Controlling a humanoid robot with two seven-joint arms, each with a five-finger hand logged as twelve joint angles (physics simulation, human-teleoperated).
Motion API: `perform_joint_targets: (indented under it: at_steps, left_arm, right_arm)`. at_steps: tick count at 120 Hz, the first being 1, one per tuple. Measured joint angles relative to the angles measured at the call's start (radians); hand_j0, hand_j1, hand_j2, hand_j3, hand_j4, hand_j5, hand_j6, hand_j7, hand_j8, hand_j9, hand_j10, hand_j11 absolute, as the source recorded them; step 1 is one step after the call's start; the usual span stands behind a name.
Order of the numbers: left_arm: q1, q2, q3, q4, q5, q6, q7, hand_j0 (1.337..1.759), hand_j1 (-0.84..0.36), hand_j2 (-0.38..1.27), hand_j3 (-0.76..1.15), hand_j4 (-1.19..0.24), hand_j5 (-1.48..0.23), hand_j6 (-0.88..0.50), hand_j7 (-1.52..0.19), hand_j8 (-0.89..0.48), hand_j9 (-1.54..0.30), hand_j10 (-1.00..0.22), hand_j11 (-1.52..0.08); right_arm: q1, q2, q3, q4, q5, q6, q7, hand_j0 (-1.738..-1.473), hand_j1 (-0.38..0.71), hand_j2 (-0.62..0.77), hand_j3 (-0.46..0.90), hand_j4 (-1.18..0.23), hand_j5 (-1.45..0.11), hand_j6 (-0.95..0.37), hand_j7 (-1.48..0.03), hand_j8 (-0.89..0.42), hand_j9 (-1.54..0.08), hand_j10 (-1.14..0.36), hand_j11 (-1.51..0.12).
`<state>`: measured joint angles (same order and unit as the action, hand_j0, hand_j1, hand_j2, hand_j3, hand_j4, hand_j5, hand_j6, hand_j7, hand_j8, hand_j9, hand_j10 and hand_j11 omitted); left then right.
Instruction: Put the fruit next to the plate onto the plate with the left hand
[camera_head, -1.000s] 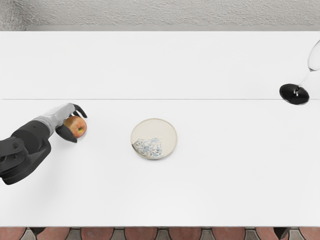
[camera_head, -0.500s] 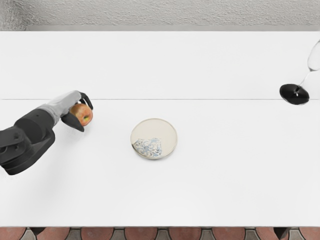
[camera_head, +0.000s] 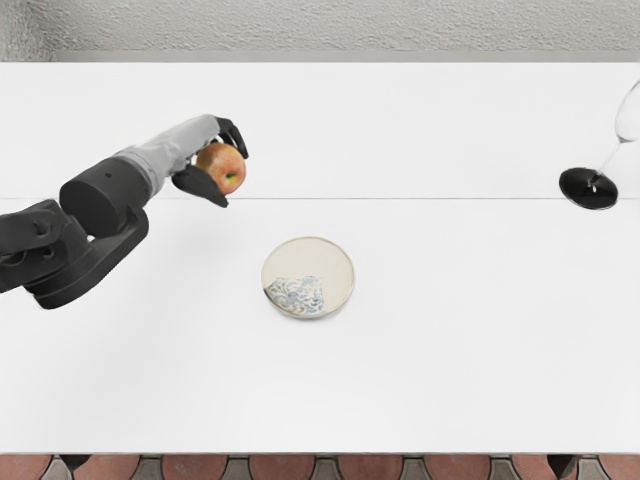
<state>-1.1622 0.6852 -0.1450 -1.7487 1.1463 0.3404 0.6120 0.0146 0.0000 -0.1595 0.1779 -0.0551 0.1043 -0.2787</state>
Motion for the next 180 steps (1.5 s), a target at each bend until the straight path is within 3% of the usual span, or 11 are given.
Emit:
perform_joint_targets:
  at_steps: [20, 40, 56, 75, 85, 95, 117, 139, 155, 167, 180]
  left_arm:
    - [-0.012, -0.122, -0.001, -0.001, -0.013, -0.003, -0.001, 1.645, -0.28, 0.30, 0.00, -0.43, -1.06, -0.23, -1.05, -0.16, -1.05, -0.43, -1.06]
    - [-0.004, -0.222, 0.000, 0.005, -0.024, -0.007, 0.000, 1.642, -0.32, 0.37, 0.00, -0.40, -1.11, -0.20, -1.10, -0.13, -1.09, -0.40, -1.09]
    - [0.027, -0.259, 0.002, 0.020, -0.031, -0.006, 0.000, 1.639, -0.32, 0.39, 0.00, -0.37, -1.14, -0.17, -1.13, -0.11, -1.12, -0.38, -1.13]
    - [0.078, -0.306, 0.007, 0.059, -0.024, -0.004, 0.001, 1.637, -0.28, 0.28, 0.00, -0.42, -1.14, -0.21, -1.14, -0.13, -1.14, -0.39, -1.15]
    - [0.080, -0.306, 0.007, 0.069, -0.021, -0.002, 0.001, 1.637, -0.29, 0.40, 0.00, -0.43, -1.14, -0.21, -1.13, -0.13, -1.14, -0.39, -1.16]
    - [0.082, -0.312, 0.008, 0.074, -0.019, -0.001, 0.000, 1.638, -0.28, 0.38, 0.00, -0.45, -1.13, -0.23, -1.12, -0.14, -1.13, -0.40, -1.15]
    - [0.101, -0.312, 0.000, 0.079, -0.023, 0.008, -0.001, 1.649, -0.12, 0.23, 0.00, -0.38, -0.72, -0.28, -0.72, -0.24, -0.72, -0.37, -0.73]
    - [0.093, -0.317, -0.020, 0.064, -0.033, 0.010, -0.001, 1.654, -0.03, 0.13, 0.00, -0.31, -0.50, -0.28, -0.50, -0.26, -0.50, -0.31, -0.51]
    - [0.058, -0.301, -0.129, 0.026, -0.143, 0.003, -0.001, 1.656, 0.00, 0.09, 0.00, -0.29, -0.43, -0.27, -0.43, -0.26, -0.43, -0.29, -0.43]
    - [0.067, -0.279, -0.316, 0.009, -0.379, -0.067, -0.001, 1.657, 0.01, 0.08, 0.00, -0.28, -0.39, -0.27, -0.39, -0.26, -0.39, -0.28, -0.40]
    - [0.225, -0.105, -0.557, 0.009, -0.718, -0.347, -0.001, 1.657, 0.03, 0.07, 0.00, -0.27, -0.37, -0.26, -0.37, -0.26, -0.37, -0.27, -0.37]
  right_arm:
    - [0.000, 0.000, 0.000, 0.000, 0.000, 0.000, 0.000, -1.658, -0.35, 0.00, 0.00, 0.00, 0.00, 0.00, 0.00, 0.00, 0.00, 0.00, 0.00]
    - [0.000, 0.000, 0.000, 0.000, 0.000, 0.000, 0.000, -1.658, -0.35, 0.00, 0.00, 0.00, 0.00, 0.00, 0.00, 0.00, 0.00, 0.00, 0.00]
    - [0.000, 0.000, 0.000, 0.001, 0.000, 0.000, 0.000, -1.658, -0.35, 0.00, 0.00, 0.00, 0.00, 0.00, 0.00, 0.00, 0.00, 0.00, 0.00]
    - [-0.001, 0.000, 0.000, 0.001, 0.000, 0.000, 0.000, -1.658, -0.35, 0.00, 0.00, 0.00, 0.00, 0.00, 0.00, 0.00, 0.00, 0.00, 0.00]
    - [-0.001, 0.000, 0.000, 0.001, 0.000, 0.000, 0.000, -1.658, -0.35, 0.00, 0.00, 0.00, 0.00, 0.00, 0.00, 0.00, 0.00, 0.00, 0.00]
    - [-0.001, 0.000, 0.000, 0.001, 0.000, 0.000, 0.000, -1.658, -0.35, 0.00, 0.00, 0.00, 0.00, 0.00, 0.00, 0.00, 0.00, 0.00, 0.00]
    - [-0.001, 0.000, 0.000, 0.002, 0.000, 0.000, 0.000, -1.658, -0.35, 0.00, 0.00, 0.00, 0.00, 0.00, 0.00, 0.00, 0.00, 0.00, 0.00]
    - [0.000, 0.000, 0.000, 0.002, 0.000, 0.000, 0.000, -1.658, -0.35, 0.00, 0.00, 0.00, 0.00, 0.00, 0.00, 0.00, 0.00, 0.00, 0.00]
    - [0.000, 0.000, 0.000, 0.002, 0.000, 0.000, 0.000, -1.658, -0.35, 0.00, 0.00, 0.00, 0.00, 0.00, 0.00, 0.00, 0.00, 0.00, 0.00]
    - [0.001, 0.000, 0.000, 0.002, 0.000, 0.001, 0.000, -1.658, -0.35, 0.00, 0.00, 0.00, 0.00, 0.00, 0.00, 0.00, 0.00, 0.00, 0.00]
    - [0.002, 0.000, 0.000, 0.002, 0.000, 0.001, 0.000, -1.658, -0.35, 0.00, 0.00, 0.00, 0.00, 0.00, 0.00, 0.00, 0.00, 0.00, 0.00]
